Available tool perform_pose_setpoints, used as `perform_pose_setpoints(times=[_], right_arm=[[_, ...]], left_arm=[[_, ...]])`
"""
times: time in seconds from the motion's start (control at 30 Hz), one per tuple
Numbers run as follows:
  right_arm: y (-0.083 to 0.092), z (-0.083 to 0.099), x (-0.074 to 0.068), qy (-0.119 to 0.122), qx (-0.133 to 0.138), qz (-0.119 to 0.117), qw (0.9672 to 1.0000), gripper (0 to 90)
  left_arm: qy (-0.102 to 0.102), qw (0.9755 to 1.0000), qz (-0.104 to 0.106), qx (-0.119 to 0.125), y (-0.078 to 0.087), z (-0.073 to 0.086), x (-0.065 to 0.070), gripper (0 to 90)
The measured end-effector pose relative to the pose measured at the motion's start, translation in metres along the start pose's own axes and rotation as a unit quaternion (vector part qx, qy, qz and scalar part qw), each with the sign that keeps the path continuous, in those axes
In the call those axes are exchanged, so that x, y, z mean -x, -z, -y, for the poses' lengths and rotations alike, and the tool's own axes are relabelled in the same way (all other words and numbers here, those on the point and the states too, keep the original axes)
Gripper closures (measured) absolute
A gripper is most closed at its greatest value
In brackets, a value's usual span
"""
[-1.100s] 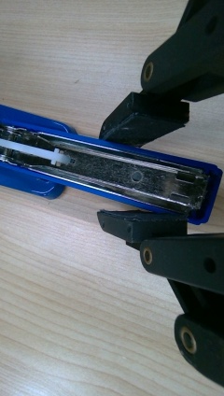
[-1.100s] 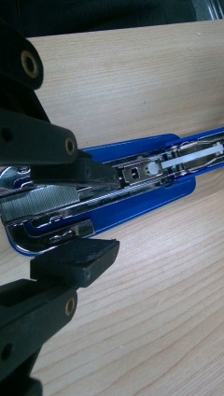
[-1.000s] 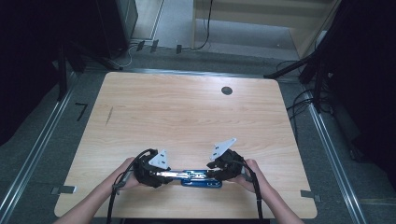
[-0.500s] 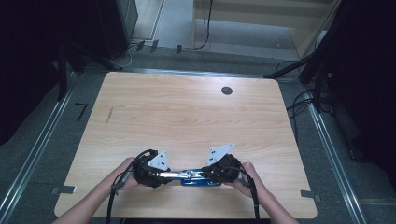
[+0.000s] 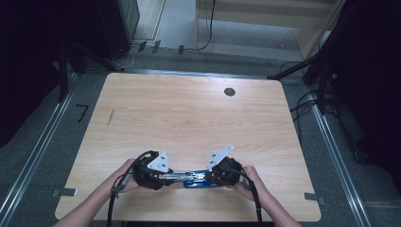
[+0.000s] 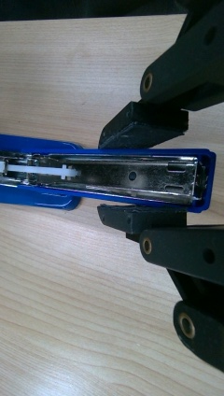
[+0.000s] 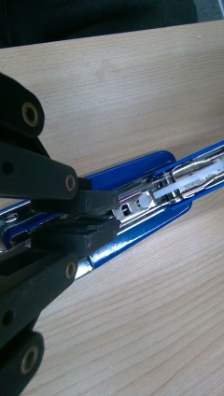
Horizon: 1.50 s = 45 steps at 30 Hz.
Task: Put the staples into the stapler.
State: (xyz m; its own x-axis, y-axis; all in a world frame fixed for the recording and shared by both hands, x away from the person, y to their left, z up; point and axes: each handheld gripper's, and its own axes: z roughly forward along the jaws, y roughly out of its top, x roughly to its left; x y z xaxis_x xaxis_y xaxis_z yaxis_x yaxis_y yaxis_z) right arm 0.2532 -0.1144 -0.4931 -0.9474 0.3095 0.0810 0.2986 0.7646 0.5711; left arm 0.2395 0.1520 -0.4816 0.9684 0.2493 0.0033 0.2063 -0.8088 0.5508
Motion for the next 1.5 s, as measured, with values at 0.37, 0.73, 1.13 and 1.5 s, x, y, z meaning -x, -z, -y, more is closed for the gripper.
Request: perform_pose_setpoints(times=[0.37,0.73,1.13,1.5], right_arm=[[0.000,0.001,0.002,-0.016,0.003,-0.010,0.9998,86.5],[0.000,0.002,0.004,-0.025,0.004,-0.015,0.9996,86.4],[0.000,0.002,0.005,-0.030,0.005,-0.019,0.9993,86.4],[0.000,0.002,0.007,-0.038,0.005,-0.025,0.9989,86.4]], left_arm=[[0.000,0.9998,-0.001,0.020,0.007,-0.005,0.001,63.9],[-0.007,0.9998,-0.008,0.018,0.009,-0.011,0.002,63.7],[-0.012,0.9996,-0.010,0.023,0.011,-0.019,0.004,64.2],[-0.016,0.9993,-0.012,0.032,0.013,-0.026,0.005,64.3]])
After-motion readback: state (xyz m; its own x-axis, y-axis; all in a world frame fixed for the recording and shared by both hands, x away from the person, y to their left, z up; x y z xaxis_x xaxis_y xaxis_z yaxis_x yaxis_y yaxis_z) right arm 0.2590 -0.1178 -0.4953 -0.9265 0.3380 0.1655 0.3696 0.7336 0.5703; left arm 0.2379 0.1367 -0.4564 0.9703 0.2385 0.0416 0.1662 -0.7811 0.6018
